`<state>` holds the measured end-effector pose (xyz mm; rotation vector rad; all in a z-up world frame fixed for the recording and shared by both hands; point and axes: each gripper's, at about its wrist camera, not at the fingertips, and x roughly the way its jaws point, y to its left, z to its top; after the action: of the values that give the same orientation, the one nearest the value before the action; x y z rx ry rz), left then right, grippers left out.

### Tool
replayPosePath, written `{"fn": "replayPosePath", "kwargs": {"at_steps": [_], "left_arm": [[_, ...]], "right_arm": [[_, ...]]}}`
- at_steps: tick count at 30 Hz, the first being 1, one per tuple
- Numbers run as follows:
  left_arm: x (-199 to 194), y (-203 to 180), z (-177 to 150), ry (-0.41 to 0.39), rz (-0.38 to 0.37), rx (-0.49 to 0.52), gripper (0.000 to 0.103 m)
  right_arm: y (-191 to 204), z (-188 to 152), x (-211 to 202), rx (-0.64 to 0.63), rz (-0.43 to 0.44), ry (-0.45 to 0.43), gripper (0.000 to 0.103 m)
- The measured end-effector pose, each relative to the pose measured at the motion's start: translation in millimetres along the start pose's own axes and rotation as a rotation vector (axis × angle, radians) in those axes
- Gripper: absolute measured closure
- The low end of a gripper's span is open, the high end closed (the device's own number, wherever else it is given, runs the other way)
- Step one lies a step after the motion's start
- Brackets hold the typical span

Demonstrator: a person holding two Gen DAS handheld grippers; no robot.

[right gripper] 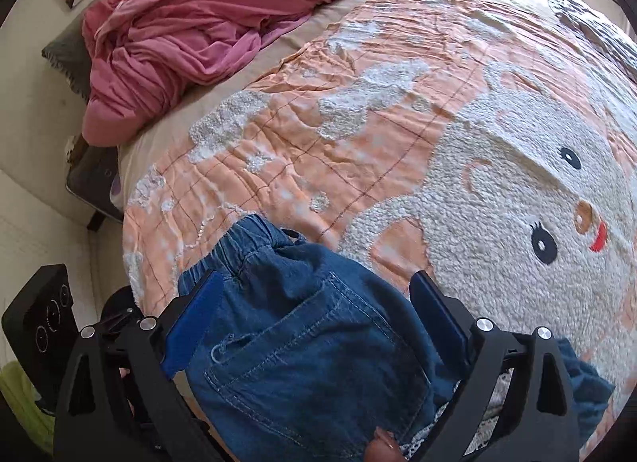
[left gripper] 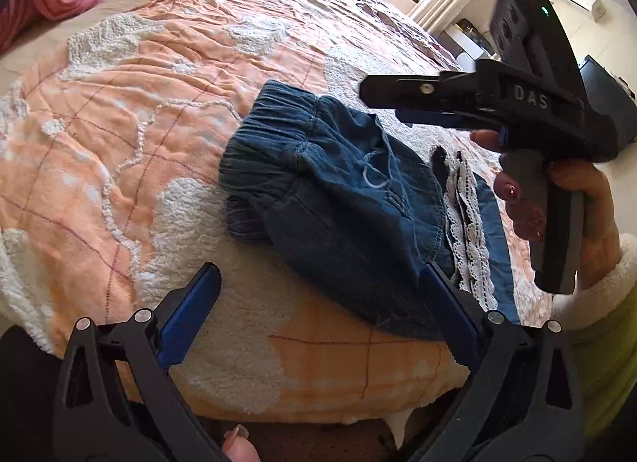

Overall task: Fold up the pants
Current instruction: 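Grasp the elastic waistband with the right gripper and lift it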

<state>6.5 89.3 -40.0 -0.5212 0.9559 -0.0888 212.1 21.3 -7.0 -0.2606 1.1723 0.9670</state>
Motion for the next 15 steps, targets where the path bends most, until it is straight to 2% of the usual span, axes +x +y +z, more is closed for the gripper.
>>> {"fn": "replayPosePath", "kwargs": {"at_steps": [2,6,10,11,13,15], "left_arm": [[1,1,1,0.001,-0.008,-0.007,0.01],[3,1,3,-0.01,-0.01,-0.017,0.01],[8,4,9,-0.022,-0.015,-0.029,0.01],[9,5,9,-0.024,-0.018,-0.036,0.01],[10,7,10,-0.032,-0.026,-0.047,0.01],[10,9,11,-0.04,-0.037,-0.063,0.01]], "right_arm": [[8,6,9,-0.047,-0.015,0.016,0.009],[15,17,29,-0.086,0.019,0.069,0.013],[16,24,48,-0.084,0.068,0.129,0.033],[16,25,52,-0.076,0.089,0.135,0.045],[18,25,57,-0.072,0.127,0.142,0.061],[24,23,55,-0.101,0.109,0.122,0.068]]}}
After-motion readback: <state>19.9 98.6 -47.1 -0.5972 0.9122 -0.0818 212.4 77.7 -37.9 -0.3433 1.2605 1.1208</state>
